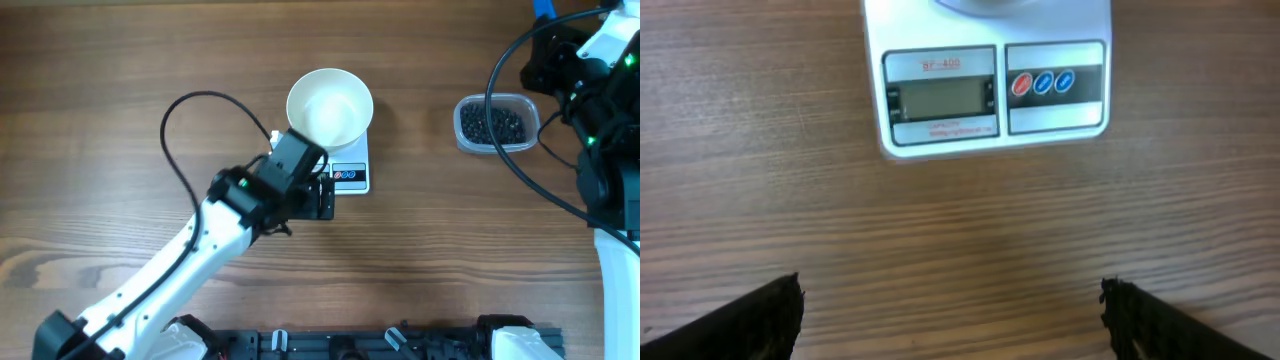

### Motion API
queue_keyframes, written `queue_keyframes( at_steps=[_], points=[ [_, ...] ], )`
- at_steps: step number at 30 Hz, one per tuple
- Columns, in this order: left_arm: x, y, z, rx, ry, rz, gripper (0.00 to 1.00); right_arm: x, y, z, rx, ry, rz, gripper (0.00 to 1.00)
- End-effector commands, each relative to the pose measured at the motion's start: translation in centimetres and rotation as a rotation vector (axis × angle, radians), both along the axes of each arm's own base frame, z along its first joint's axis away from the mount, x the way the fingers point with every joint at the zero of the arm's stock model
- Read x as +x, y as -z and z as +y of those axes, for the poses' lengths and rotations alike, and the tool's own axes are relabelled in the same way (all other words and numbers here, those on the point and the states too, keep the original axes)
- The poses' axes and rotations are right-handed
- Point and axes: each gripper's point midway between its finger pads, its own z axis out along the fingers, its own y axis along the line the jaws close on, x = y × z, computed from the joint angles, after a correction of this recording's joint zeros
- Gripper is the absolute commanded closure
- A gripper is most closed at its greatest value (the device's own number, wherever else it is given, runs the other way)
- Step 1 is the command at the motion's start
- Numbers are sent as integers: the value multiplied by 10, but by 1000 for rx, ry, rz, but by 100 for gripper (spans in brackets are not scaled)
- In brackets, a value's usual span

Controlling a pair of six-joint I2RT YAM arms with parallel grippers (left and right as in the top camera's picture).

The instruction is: Scoop item into bowl and weigh 150g on scale

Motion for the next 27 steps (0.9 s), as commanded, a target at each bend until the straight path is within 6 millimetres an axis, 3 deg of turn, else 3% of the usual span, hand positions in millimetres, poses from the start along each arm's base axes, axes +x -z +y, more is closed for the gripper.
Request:
queue_keyframes(
  at_steps=[1, 5, 9, 19, 27],
  points=[
    [3, 23, -2, -7, 33, -48, 0, -1, -12, -4, -22, 13, -28, 96],
    [26, 28, -16, -48, 22, -136, 0, -1, -12, -4, -25, 12, -29, 96],
    [39, 38, -8, -13, -85, -153, 0, -1, -12, -4, -25, 12, -28, 96],
    [52, 53, 0, 63, -115, -182, 0, -1, -12, -4, -50, 5, -29, 96],
    [51, 55, -20, 88, 33, -226, 0, -1, -12, -4, -50, 5, -29, 96]
  ],
)
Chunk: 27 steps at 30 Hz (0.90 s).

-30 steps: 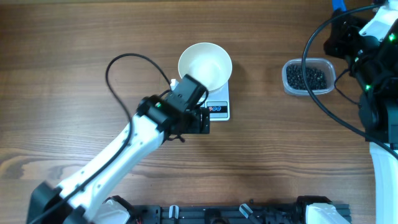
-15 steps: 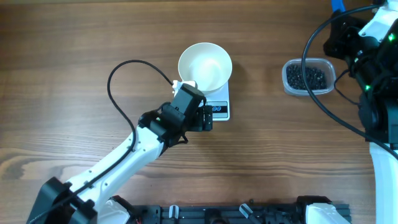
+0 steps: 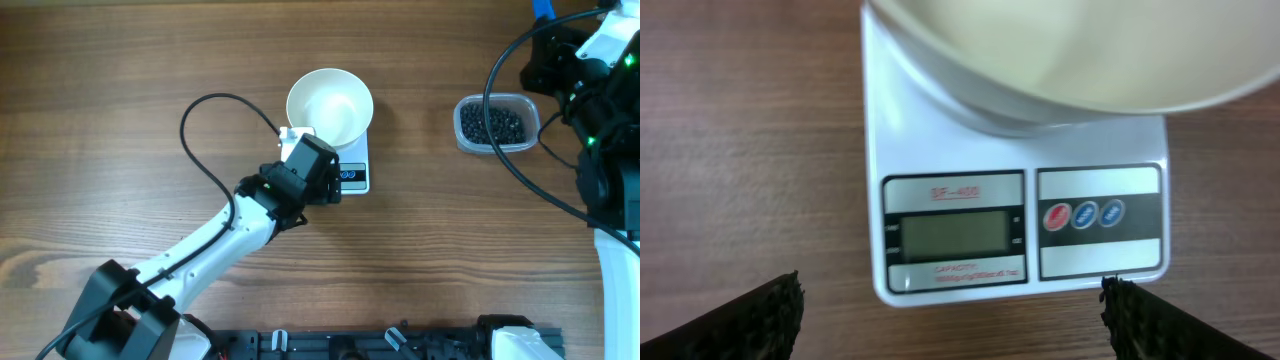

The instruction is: Scoop item into bowl and weigh 150g on scale

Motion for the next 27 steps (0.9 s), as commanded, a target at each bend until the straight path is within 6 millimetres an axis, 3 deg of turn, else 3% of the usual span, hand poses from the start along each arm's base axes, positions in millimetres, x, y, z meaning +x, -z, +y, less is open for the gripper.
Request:
queue_keyframes(
  at_steps=[1, 8, 16, 27],
  points=[
    [-5, 4, -11, 70, 122, -29, 0, -1, -12, -4, -25, 13, -27, 96],
    [-7, 10, -13, 79, 113, -20, 0, 1, -10, -4, -25, 13, -22, 96],
    [-5, 31, -4, 98, 2, 20, 0, 1, -10, -4, -23, 13, -21, 96],
    [6, 28, -12, 26, -58, -14, 0, 1, -10, -4, -22, 13, -22, 96]
  ],
)
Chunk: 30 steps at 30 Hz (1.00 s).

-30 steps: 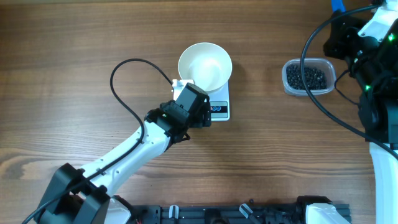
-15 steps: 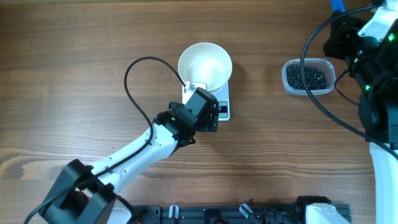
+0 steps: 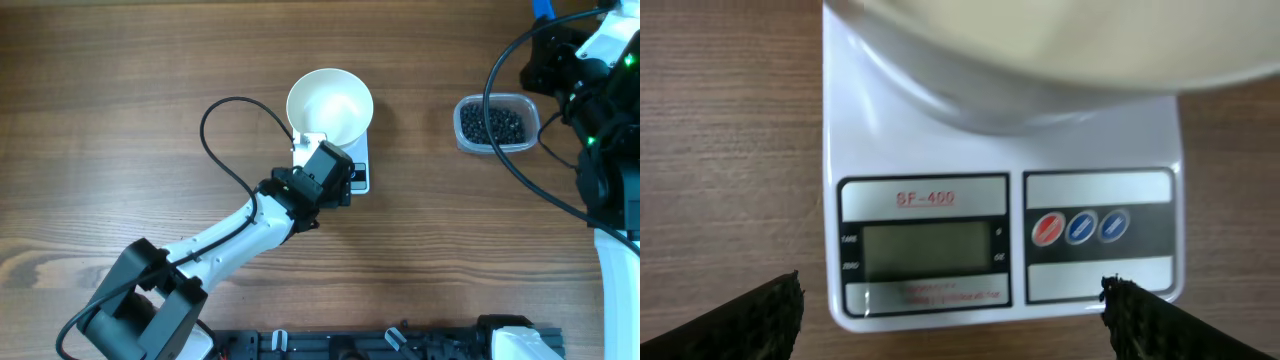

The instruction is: Scoop item into bowl and weigh 150g on scale

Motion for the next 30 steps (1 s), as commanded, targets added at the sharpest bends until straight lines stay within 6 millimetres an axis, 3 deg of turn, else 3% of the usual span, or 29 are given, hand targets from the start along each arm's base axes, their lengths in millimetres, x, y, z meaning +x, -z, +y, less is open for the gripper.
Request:
queue_keyframes(
  at_steps=[1, 9, 25, 30],
  points=[
    [2, 8, 5, 16, -36, 4, 0, 1, -10, -4, -22, 13, -22, 96],
    [0, 24, 8, 49, -39, 32, 0, 1, -10, -4, -22, 13, -24, 96],
    [12, 17, 9, 40, -62, -22, 0, 1, -10, -4, -22, 13, -24, 96],
    [9, 25, 11, 59, -62, -3, 0, 1, -10, -4, -21, 13, -24, 96]
  ],
)
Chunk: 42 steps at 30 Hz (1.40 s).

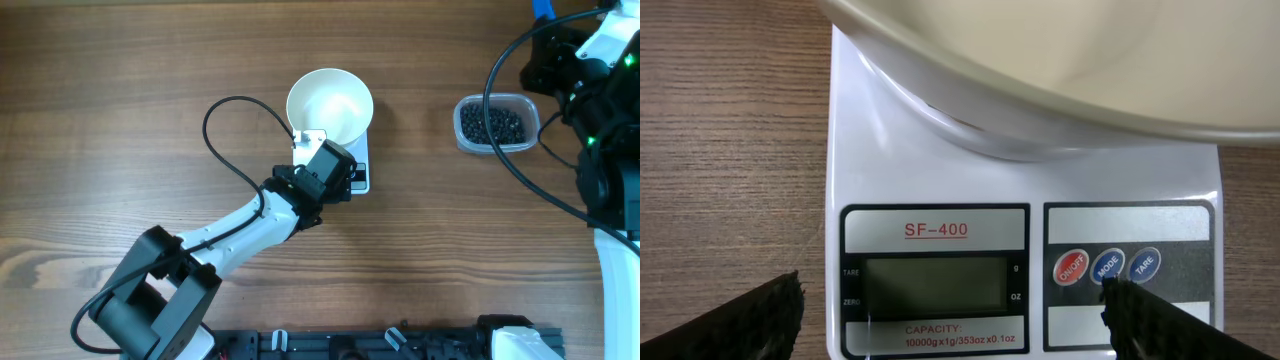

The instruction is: Scoop item into bowl and weigh 150g on scale

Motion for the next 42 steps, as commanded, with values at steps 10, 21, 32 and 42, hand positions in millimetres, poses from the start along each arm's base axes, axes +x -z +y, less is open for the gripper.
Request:
queue_keyframes(
  at_steps=[10, 21, 32, 42],
  points=[
    [0, 14, 7, 30, -30, 18, 0, 1, -10, -4, -21, 13, -23, 96],
    [2, 18, 5, 27, -30, 16, 0, 1, -10, -4, -21, 13, -23, 96],
    [1, 21, 6, 33, -30, 22, 0, 1, -10, -4, -21, 13, -23, 96],
    [4, 19, 10, 52, -44, 5, 0, 1, -10, -4, -21, 13, -23, 96]
  ],
)
